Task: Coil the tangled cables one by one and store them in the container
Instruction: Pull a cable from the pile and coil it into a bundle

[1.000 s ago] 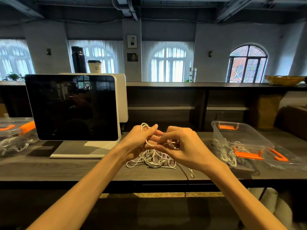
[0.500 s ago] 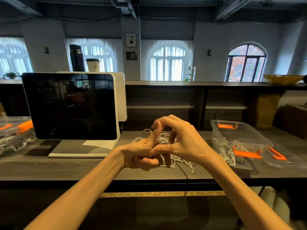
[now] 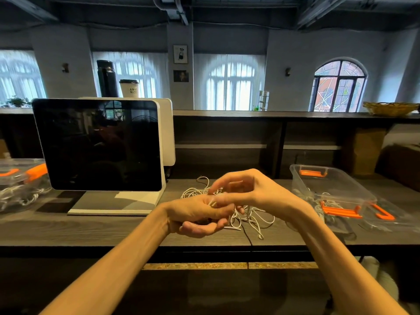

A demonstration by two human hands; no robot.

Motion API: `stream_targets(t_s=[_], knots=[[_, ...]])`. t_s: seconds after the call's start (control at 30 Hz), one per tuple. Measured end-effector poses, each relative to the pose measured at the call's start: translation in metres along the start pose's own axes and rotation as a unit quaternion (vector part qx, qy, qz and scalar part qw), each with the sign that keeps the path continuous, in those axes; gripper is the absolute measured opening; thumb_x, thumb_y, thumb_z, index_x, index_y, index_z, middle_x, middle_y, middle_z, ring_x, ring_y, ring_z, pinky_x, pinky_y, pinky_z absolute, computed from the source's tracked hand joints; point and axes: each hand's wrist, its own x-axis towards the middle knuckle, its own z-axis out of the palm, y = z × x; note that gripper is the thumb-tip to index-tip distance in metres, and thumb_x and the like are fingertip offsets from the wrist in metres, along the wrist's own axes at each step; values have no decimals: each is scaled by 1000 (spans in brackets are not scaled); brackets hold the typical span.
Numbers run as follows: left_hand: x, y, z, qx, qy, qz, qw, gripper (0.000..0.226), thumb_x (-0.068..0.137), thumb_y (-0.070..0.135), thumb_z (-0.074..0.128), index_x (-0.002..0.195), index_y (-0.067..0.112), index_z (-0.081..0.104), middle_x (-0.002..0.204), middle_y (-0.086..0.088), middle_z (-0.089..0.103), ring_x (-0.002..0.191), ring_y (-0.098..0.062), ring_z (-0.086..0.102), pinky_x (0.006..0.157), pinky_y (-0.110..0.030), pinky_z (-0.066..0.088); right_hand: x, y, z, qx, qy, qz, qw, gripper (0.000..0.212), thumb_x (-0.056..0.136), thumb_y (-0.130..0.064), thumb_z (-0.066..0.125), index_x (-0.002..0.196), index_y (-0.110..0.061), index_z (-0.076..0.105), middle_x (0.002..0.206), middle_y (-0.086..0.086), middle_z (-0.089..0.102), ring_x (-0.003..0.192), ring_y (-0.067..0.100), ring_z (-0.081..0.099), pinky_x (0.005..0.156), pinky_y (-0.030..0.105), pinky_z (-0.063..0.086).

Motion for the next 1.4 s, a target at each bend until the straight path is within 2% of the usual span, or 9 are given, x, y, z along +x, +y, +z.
stream_targets(t_s=[0.2, 0.33, 0.53, 0.73, 0.83, 0.97, 1.03, 1.23, 1.4], knots=[[10, 0, 1, -83, 225, 111, 965, 43, 101, 47, 49, 74, 14, 51, 48, 1, 42, 30, -4, 33, 30, -16, 19, 2, 23, 9, -7, 249, -29, 968, 34, 100, -36, 64, 80, -11, 74, 69, 15, 66, 58, 18, 61, 55, 27, 50], [28, -2, 10, 10, 341, 144, 929, 52, 97, 56, 46, 92, 6, 58, 53, -7, 50, 32, -8, 38, 32, -16, 28, 14, 31, 33, -154, 380, -86, 908, 27, 103, -25, 61, 81, -11, 69, 62, -4, 62, 53, 12, 59, 48, 25, 48], [43, -6, 15, 34, 394, 158, 905, 53, 75, 76, 61, 55, 26, 60, 57, -6, 48, 53, -21, 46, 57, -31, 37, 16, 34, 48, -347, 342, -60, 871, 14, 101, -19, 59, 92, -9, 63, 75, 3, 69, 61, 16, 64, 63, 33, 56], [37, 6, 5, 40, 546, 251, 798, 53, 106, 47, 37, 81, 8, 63, 45, -1, 43, 38, -12, 41, 39, -21, 34, 3, 30, 55, -29, 316, -25, 948, 9, 105, -26, 57, 109, -19, 60, 65, 1, 65, 53, 12, 63, 51, 29, 56], [31, 18, -6, 24, 596, 253, 762, 51, 106, 48, 36, 80, 10, 59, 50, -1, 53, 42, -11, 49, 42, -21, 41, -2, 45, 56, -60, 337, -20, 940, 16, 106, -24, 55, 95, -20, 66, 66, -1, 63, 55, 7, 56, 52, 27, 48], [33, 19, -6, -44, 576, 243, 779, 45, 106, 44, 38, 88, 7, 55, 82, -16, 73, 76, -26, 75, 72, -34, 63, 0, 49, 59, -190, 350, -79, 914, 21, 105, -30, 56, 93, -21, 70, 67, -8, 63, 58, 11, 57, 52, 22, 43], [33, 20, -2, -107, 529, 258, 801, 41, 107, 42, 37, 89, 8, 51, 88, -22, 75, 83, -32, 76, 70, -36, 64, 3, 48, 64, -307, 343, -106, 882, 23, 104, -34, 55, 89, -24, 68, 69, -12, 62, 59, 9, 56, 55, 23, 43], [30, 21, 2, -82, 511, 196, 833, 35, 107, 42, 41, 98, 9, 51, 72, -9, 73, 39, -9, 46, 37, -15, 37, 2, 32, 69, -457, 271, -157, 833, 29, 102, -37, 50, 85, -23, 70, 77, -9, 55, 55, 12, 46, 48, 27, 32], [30, 21, 7, 43, 498, 140, 855, 50, 99, 59, 43, 72, 17, 49, 66, -4, 61, 55, -15, 51, 51, -19, 47, 4, 19, 59, -458, 196, -190, 846, 17, 99, -34, 59, 105, -24, 71, 105, -7, 66, 74, 15, 63, 57, 33, 51]])
